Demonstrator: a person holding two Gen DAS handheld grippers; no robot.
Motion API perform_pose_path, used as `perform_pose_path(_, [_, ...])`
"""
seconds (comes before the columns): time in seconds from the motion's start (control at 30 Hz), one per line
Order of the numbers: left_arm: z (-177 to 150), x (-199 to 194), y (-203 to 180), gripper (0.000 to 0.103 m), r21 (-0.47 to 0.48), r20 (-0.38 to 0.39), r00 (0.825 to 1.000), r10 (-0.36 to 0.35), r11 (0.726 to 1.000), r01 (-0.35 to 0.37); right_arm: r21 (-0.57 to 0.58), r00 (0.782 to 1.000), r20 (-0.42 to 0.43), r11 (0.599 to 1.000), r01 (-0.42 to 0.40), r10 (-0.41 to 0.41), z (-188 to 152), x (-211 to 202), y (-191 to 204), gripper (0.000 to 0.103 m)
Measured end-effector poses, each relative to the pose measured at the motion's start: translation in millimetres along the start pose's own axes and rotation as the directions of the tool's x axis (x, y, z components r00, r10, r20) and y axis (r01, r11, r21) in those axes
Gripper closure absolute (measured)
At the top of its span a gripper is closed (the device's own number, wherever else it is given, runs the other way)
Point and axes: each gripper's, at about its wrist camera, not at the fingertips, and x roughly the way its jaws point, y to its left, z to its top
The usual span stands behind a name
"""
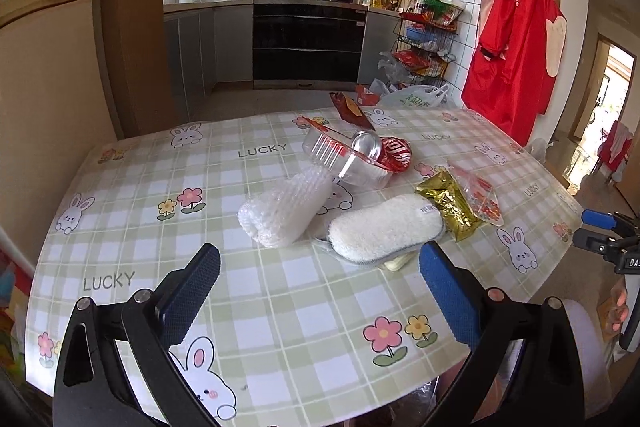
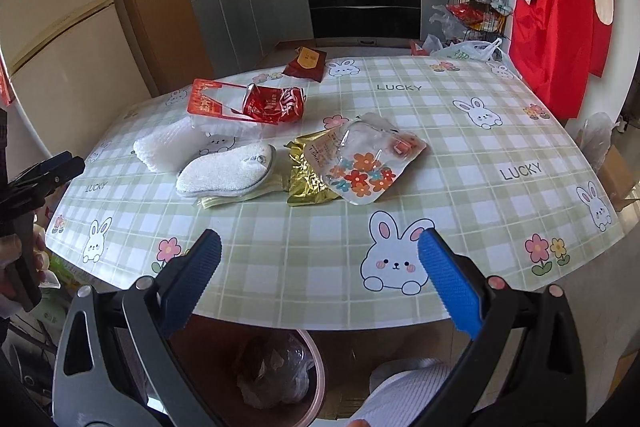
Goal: Collect trash
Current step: 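Reach the right gripper to the crushed red can and grasp it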
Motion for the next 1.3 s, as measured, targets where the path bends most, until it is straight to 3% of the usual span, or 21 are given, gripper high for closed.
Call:
perform_pose_path(0.27, [20.5,46.5,22.3,0.007,-0.005,-0.037,0.999,-0.007,1.000,0.007,0.015,0.997,-0.069,0.999,-0.034,0.035,34.5,39.5,-7.6,0.006])
perform_pose_path(0.47, [48.6,76.8,40.7,0.025,-0.122,-0.064,0.995,-0.076,0.990,0.067,-0.004,0.992,-0.089,0.996,-0.089,0.088,77.5,81.3,-2.8,0.006])
perform_pose_path(0.53, [58.5,87.2,45.3,0.040,-0.165,-0.072,0.992,-0.101,0.982,0.088,-0.003,0.987,-0.093,0.991,-0.131,0.130,93.9,97.5,1.3,0.006])
perform_pose_path(0.57, [62.6,92.1,47.7,0.042,-0.188,-0.075,0.991,-0.114,0.977,0.098,0.000,0.983,-0.097,0.988,-0.156,0.155,102.7,107.4,3.9,0.006])
perform_pose_path(0.63, [70.7,100.0,50.8,0.050,-0.230,-0.069,0.987,-0.149,0.965,0.129,-0.006,0.976,-0.106,0.982,-0.191,0.190,118.3,126.8,10.1,0.015])
perform_pose_path(0.8, [85.6,117.4,53.6,0.056,-0.290,-0.052,0.982,-0.182,0.944,0.160,-0.022,0.952,-0.154,0.962,-0.272,0.265,149.6,180.6,35.2,0.044])
perform_pose_path(0.9, [89.5,125.8,55.0,0.056,-0.311,-0.051,0.982,-0.180,0.938,0.156,-0.043,0.946,-0.172,0.957,-0.286,0.275,159.3,206.6,52.9,0.054])
perform_pose_path(1.13, [87.0,141.9,65.5,0.056,-0.363,-0.060,0.983,-0.176,0.921,0.142,0.031,0.943,-0.226,0.970,-0.243,0.244,175.2,264.2,71.2,0.056])
perform_pose_path(1.3, [89.9,145.8,63.7,0.056,-0.327,-0.073,0.985,-0.159,0.936,0.127,0.099,0.938,-0.253,0.971,-0.216,0.235,175.0,287.6,69.7,0.056])
